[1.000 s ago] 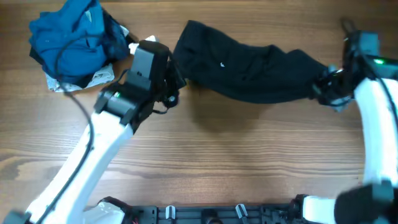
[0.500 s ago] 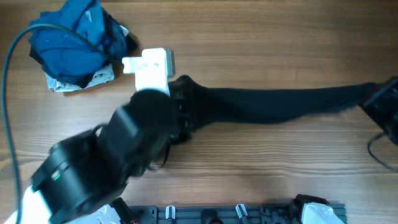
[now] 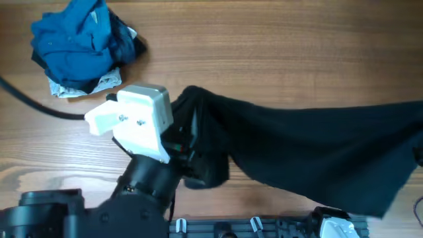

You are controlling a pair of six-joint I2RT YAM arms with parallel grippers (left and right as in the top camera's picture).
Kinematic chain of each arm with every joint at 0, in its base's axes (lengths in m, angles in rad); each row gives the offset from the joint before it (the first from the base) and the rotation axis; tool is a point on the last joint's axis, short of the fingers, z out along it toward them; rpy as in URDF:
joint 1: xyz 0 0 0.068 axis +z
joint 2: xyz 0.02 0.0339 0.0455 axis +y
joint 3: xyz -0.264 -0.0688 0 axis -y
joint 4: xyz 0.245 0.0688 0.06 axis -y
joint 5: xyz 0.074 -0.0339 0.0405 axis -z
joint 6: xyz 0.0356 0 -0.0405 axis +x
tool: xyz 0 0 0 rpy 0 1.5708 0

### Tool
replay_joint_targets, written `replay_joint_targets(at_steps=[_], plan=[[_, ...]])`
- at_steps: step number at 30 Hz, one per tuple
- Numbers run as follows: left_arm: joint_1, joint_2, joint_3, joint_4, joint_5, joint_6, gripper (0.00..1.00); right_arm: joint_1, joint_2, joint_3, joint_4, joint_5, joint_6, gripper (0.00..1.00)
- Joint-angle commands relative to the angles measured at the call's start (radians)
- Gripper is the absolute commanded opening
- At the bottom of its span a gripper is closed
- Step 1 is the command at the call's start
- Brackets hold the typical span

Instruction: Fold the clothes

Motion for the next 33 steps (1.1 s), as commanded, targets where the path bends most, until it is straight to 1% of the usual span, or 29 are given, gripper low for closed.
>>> replay_joint_targets(at_steps=[1, 3, 5, 7, 8, 9, 10, 11, 13, 15, 24, 27, 33], plan=[[-0.012, 0.039, 0.046, 0.056, -0.2, 0.07, 0.04, 0.001, 0.049, 0.01, 0.019, 0.004, -0.016, 0.04], [-0.012, 0.051, 0.05, 0.161, -0.282, 0.202, 0.04, 0.001, 0.071, 0.01, 0.04, 0.004, -0.017, 0.04], [-0.015, 0.069, 0.05, 0.331, -0.378, 0.385, 0.04, 0.001, 0.092, 0.01, 0.059, 0.004, -0.017, 0.04], [-0.027, 0.101, 0.05, 0.615, -0.489, 0.674, 0.04, 0.001, 0.107, 0.01, 0.072, 0.004, -0.018, 0.04], [-0.03, 0.117, 0.05, 0.758, -0.489, 0.838, 0.04, 0.001, 0.113, 0.01, 0.079, 0.004, -0.017, 0.04], [-0.033, 0.13, 0.05, 0.859, -0.488, 0.934, 0.04, 0.001, 0.115, 0.01, 0.083, 0.004, -0.018, 0.04], [-0.041, 0.151, 0.05, 1.025, -0.488, 1.077, 0.04, 0.001, 0.116, 0.01, 0.092, 0.004, -0.018, 0.04], [-0.047, 0.166, 0.05, 1.146, -0.488, 1.185, 0.04, 0.001, 0.116, 0.01, 0.097, 0.004, -0.017, 0.04], [-0.051, 0.194, 0.05, 1.345, -0.488, 1.353, 0.04, 0.001, 0.114, 0.011, 0.098, 0.003, -0.018, 0.05], [-0.051, 0.206, 0.05, 1.415, -0.488, 1.397, 0.04, 0.001, 0.115, 0.01, 0.096, 0.003, -0.019, 0.04], [-0.046, 0.212, 0.05, 1.416, -0.489, 1.392, 0.04, 0.001, 0.13, 0.01, 0.076, 0.004, -0.029, 0.04], [-0.013, 0.212, 0.05, 1.387, -0.489, 1.391, 0.04, 0.001, 0.143, 0.01, 0.072, 0.003, -0.038, 0.04], [0.071, 0.223, 0.05, 1.384, -0.489, 1.391, 0.04, 0.001, 0.172, 0.01, 0.069, 0.003, -0.04, 0.04]])
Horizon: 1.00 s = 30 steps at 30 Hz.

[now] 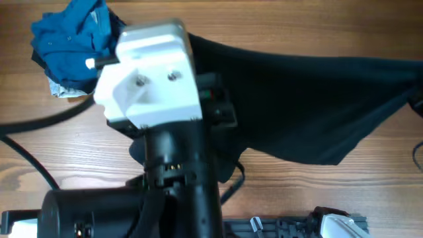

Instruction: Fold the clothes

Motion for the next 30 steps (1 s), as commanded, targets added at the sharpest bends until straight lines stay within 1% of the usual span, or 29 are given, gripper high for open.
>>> replay_joint_targets(at_steps=[1, 9, 12, 17, 22, 24, 26, 27, 30], plan=[[0.081, 0.011, 0.008, 0.003, 0.011, 0.023, 0.04, 0.001, 0.024, 0.011, 0.002, 0.006, -0.018, 0.04], [0.308, 0.088, 0.008, 0.003, 0.011, 0.022, 0.04, 0.001, 0.069, 0.011, 0.007, 0.006, -0.017, 0.04], [0.356, 0.137, 0.008, 0.003, 0.011, 0.022, 0.04, 0.001, 0.091, 0.011, 0.006, 0.006, -0.018, 0.05], [0.381, 0.182, 0.008, 0.008, 0.015, 0.022, 0.04, 0.001, 0.114, 0.011, 0.004, 0.006, -0.025, 0.04], [0.381, 0.175, 0.008, 0.006, 0.125, 0.019, 0.04, 0.001, 0.115, 0.011, 0.0, 0.006, -0.037, 0.04], [0.381, 0.174, 0.008, 0.005, 0.154, 0.042, 0.04, 0.001, 0.115, 0.011, -0.008, 0.006, -0.049, 0.04], [0.381, 0.173, 0.008, -0.059, 0.208, 0.119, 0.04, 0.001, 0.115, 0.011, -0.01, 0.006, -0.05, 0.04], [0.381, 0.173, 0.008, -0.121, 0.235, 0.154, 0.04, 0.001, 0.115, 0.011, -0.01, 0.006, -0.05, 0.04], [0.374, 0.173, 0.008, -0.399, 0.317, 0.182, 0.04, 0.001, 0.115, 0.011, -0.016, 0.006, -0.052, 0.04]])
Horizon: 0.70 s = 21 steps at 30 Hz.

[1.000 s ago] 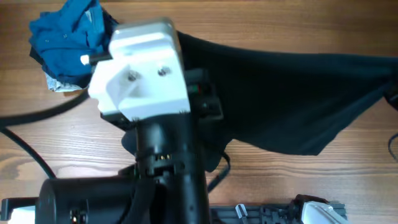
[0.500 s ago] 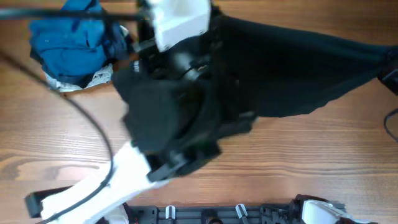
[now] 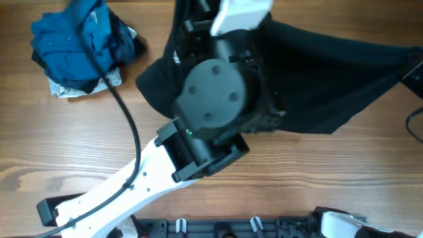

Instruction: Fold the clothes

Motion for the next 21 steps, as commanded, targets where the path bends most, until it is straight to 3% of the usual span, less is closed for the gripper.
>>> replay_joint_targets(at_steps=[1, 5, 12, 15, 18, 21], plan=[[-0.001, -0.02, 0.006, -0.235, 0.165, 0.08, 0.04, 0.001, -0.004, 0.011, -0.003, 0.006, -0.029, 0.05], [-0.002, -0.02, 0.006, -0.294, 0.202, 0.028, 0.04, 0.001, -0.004, 0.011, -0.004, 0.006, -0.044, 0.04], [-0.001, -0.02, 0.006, -0.517, 0.304, -0.248, 0.04, 0.001, -0.004, 0.011, -0.007, 0.006, -0.048, 0.04], [0.001, -0.02, 0.006, -0.672, 0.327, -0.389, 0.04, 0.001, -0.003, 0.011, -0.015, 0.006, -0.059, 0.04], [0.003, -0.02, 0.006, -0.98, 0.523, -0.598, 0.04, 0.001, -0.003, 0.011, -0.017, 0.006, -0.059, 0.04], [0.037, -0.018, 0.006, -1.13, 0.69, -0.833, 0.04, 0.001, -0.003, 0.011, -0.018, 0.006, -0.058, 0.04]])
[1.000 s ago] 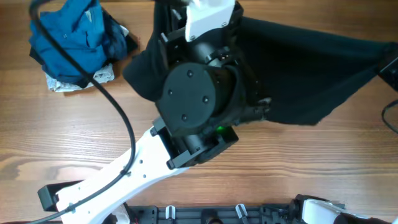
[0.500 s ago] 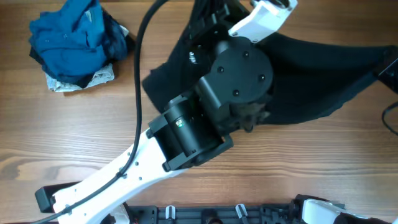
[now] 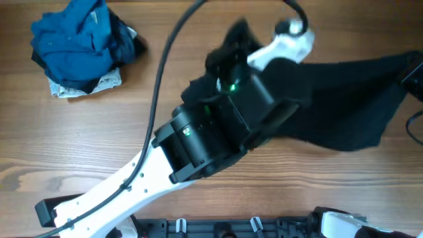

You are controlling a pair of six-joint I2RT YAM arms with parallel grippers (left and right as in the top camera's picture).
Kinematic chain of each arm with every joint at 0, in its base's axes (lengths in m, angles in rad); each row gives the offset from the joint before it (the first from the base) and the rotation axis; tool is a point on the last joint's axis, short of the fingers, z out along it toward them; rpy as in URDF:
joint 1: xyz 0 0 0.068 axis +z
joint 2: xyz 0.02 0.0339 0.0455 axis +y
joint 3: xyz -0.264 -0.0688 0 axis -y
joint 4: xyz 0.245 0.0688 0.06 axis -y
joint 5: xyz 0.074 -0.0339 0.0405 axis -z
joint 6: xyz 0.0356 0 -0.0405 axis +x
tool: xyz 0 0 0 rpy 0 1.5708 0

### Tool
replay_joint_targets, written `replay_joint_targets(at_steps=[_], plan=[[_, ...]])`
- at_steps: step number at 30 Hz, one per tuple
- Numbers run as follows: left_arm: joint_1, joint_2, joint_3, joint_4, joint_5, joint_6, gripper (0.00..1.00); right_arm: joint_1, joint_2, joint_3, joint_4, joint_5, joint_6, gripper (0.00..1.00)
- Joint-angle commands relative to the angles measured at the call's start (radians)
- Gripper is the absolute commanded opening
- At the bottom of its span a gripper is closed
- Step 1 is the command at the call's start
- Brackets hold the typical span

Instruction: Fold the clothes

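A black garment [image 3: 344,99] lies spread across the right half of the table in the overhead view. My left arm reaches from the bottom left over it, blurred by motion. The left gripper [image 3: 293,61] sits under its white wrist housing, where the garment's left end is bunched up, and its fingers are hidden. At the right edge, my right gripper [image 3: 414,69] is only partly in view, with the garment's far corner drawn up to it.
A heap of blue and dark clothes [image 3: 79,43] over a pale patterned piece lies at the back left. A black cable [image 3: 158,99] trails along my left arm. Bare wooden table [image 3: 79,145] shows at the left and front.
My left gripper has moved right, from the back middle to over the garment's middle. The garment's left end has gone with it, so the cloth now covers only the right half.
At first the garment hung stretched between my grippers near the front edge. Then both grippers were farther back with the cloth spread over the table. After that my left gripper was at the back middle, and now it is right of there with the left end.
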Motion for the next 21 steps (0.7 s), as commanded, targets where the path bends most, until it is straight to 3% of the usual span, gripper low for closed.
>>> replay_joint_targets(at_steps=[1, 6, 10, 15, 21], plan=[[0.049, -0.01, 0.007, -0.129, 0.286, -0.412, 0.04, 0.001, -0.004, 0.011, 0.005, 0.006, -0.014, 0.04], [0.163, -0.01, 0.007, -0.35, 0.545, -0.734, 0.04, 0.001, -0.003, 0.011, -0.012, 0.007, -0.013, 0.04], [0.266, -0.01, 0.007, -0.462, 0.587, -0.934, 0.04, 0.001, -0.003, 0.011, -0.01, 0.007, 0.001, 0.04], [0.408, -0.012, 0.011, -0.452, 0.66, -0.97, 0.04, 0.001, -0.004, 0.011, -0.013, 0.075, 0.066, 0.04], [0.422, -0.029, 0.096, -0.473, 0.55, -0.969, 0.04, 0.001, -0.004, 0.011, -0.005, 0.116, 0.105, 0.04]])
